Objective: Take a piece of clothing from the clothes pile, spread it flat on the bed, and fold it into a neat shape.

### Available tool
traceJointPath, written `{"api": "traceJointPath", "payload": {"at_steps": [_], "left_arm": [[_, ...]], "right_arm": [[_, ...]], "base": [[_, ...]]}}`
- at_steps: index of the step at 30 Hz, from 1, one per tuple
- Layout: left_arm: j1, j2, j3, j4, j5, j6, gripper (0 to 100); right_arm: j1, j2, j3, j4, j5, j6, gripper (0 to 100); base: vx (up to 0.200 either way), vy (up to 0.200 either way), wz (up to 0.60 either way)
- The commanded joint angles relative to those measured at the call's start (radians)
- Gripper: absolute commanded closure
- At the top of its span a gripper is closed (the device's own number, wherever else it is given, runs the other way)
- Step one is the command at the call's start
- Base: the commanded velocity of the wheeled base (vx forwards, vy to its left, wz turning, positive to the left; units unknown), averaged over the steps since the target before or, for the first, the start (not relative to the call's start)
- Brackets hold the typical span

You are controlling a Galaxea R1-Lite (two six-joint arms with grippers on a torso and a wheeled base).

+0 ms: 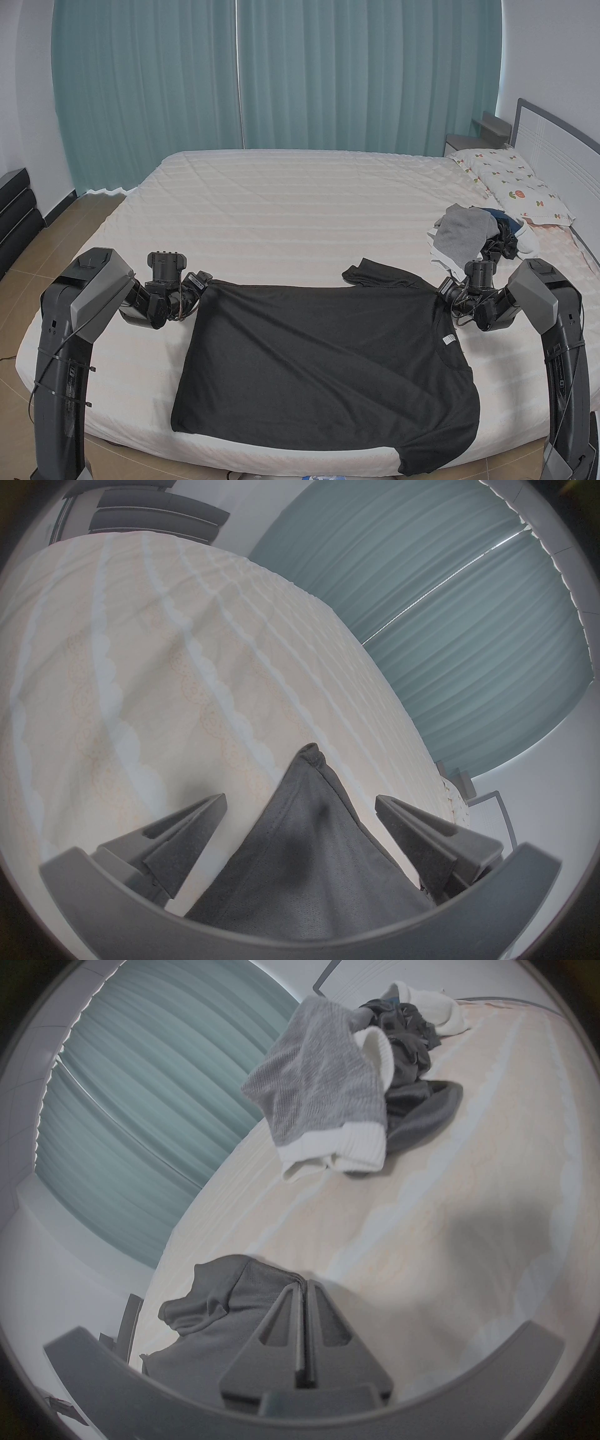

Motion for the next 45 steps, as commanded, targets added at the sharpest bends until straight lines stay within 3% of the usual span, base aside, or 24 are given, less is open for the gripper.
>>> {"api": "traceJointPath", "payload": {"at_steps": [1,10,11,20,24,25,32,41,45], "left_arm": [[0.0,0.001,-0.002,0.0,0.0,0.001,0],[-0.001,0.001,-0.002,0.0,0.002,0.003,0],[-0.001,0.001,-0.001,-0.002,0.002,0.003,0],[-0.001,-0.03,0.015,-0.005,0.014,0.003,0],[-0.004,-0.154,0.145,-0.063,0.025,0.001,0],[-0.004,-0.154,0.145,-0.063,0.025,0.001,0],[-0.069,-0.321,0.286,-0.098,0.02,0.003,0],[-0.104,-0.482,0.688,-0.121,0.009,0.0,0],[-0.133,-0.543,0.881,-0.236,0.009,-0.003,0]], "right_arm": [[-0.008,-0.017,0.008,-0.012,-0.001,0.004,100],[-0.004,-0.017,0.016,-0.029,0.0,0.022,100],[-0.002,-0.017,0.019,-0.029,0.0,0.021,0],[-0.028,-0.106,0.146,-0.109,0.014,-0.015,0],[-0.033,-0.264,0.421,-0.259,0.048,-0.025,0],[-0.033,-0.264,0.421,-0.259,0.048,-0.025,0],[-0.033,-0.556,0.843,-0.304,0.074,-0.025,0],[-0.039,-0.696,1.289,-0.504,0.141,-0.024,0],[-0.053,-0.676,1.45,-0.682,0.218,-0.025,0]], "base": [[0.0,0.0,0.0],[0.0,0.0,0.0],[0.0,0.0,0.0],[0.0,0.0,0.0],[0.0,0.0,0.0],[0.0,0.0,0.0],[0.0,0.0,0.0],[-0.156,0.0,0.0],[-0.2,0.0,0.0]]}}
